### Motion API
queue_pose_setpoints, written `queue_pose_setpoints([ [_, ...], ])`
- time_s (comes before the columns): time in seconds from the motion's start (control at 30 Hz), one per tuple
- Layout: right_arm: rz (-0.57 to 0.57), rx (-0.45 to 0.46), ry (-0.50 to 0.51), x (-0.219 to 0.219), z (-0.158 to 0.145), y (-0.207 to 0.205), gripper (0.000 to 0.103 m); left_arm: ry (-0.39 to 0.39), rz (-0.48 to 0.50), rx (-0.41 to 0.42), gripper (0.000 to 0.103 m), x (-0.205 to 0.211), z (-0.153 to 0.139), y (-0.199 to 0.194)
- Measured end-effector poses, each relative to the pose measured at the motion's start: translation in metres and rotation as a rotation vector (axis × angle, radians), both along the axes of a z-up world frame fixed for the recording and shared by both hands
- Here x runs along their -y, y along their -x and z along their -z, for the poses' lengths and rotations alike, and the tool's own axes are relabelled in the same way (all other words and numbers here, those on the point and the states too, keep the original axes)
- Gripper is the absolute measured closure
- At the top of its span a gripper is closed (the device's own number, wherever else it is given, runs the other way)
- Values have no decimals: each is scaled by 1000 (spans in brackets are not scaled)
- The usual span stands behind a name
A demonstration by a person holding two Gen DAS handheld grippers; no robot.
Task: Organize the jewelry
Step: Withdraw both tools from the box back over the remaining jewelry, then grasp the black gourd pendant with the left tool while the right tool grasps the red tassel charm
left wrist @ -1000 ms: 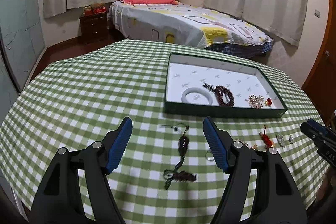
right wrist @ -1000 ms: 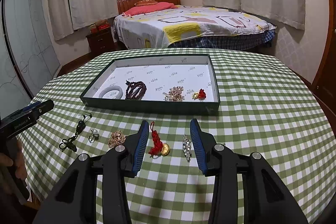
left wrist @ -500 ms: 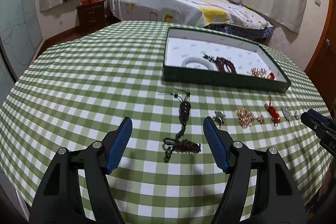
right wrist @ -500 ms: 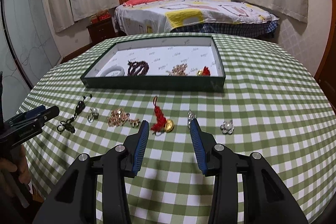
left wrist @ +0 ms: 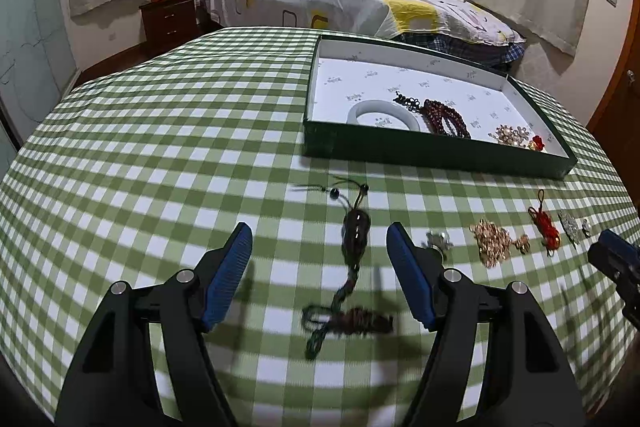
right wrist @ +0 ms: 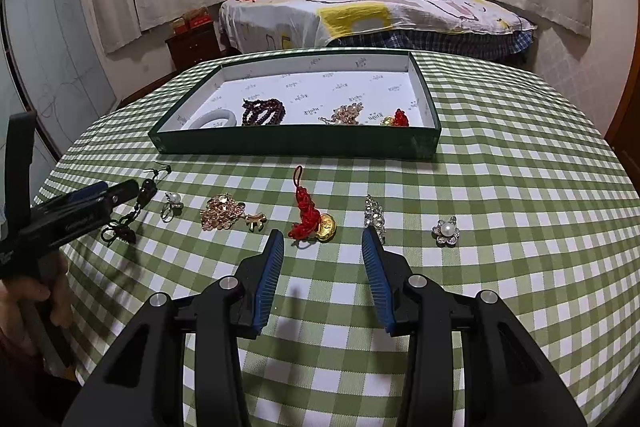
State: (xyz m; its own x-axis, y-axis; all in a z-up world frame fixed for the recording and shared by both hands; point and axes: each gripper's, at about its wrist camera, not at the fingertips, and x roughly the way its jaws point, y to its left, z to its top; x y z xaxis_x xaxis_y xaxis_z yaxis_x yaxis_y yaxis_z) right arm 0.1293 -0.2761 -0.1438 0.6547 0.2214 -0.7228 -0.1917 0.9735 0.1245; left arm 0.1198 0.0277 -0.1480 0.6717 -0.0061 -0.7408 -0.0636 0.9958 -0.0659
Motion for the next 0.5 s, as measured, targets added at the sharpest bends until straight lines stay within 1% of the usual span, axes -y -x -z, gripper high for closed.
queue_pose_setpoints([
  [0.07, 2, -3, 0, 0, 1, -2, 62, -8, 6, -1, 37, 2, 1, -5],
  [0.1, 3, -4, -1, 1, 2, -3, 62, -9, 9, -4, 39, 3, 2, -7],
  [0.13, 4, -6, 0, 1, 2, -5, 62, -7, 15, -7, 44, 4, 3, -8],
  [0.23, 5, -9, 1, 2, 4, -9, 62, -16, 30, -23, 47, 7, 6, -13],
  [0.3, 8, -14, 2, 3, 6, -11, 62, -8, 40, -34, 53, 7, 8, -16],
  [0.37, 14, -21, 1, 5, 8, -14, 62, -9, 45, -49, 53, 8, 10, -20],
  [0.43, 21, -27, 1, 7, 10, -16, 62, -4, 52, -62, 60, 8, 12, -22],
  [0.5, 25, -32, -1, 9, 12, -18, 62, -5, 58, -70, 62, 9, 13, -24],
])
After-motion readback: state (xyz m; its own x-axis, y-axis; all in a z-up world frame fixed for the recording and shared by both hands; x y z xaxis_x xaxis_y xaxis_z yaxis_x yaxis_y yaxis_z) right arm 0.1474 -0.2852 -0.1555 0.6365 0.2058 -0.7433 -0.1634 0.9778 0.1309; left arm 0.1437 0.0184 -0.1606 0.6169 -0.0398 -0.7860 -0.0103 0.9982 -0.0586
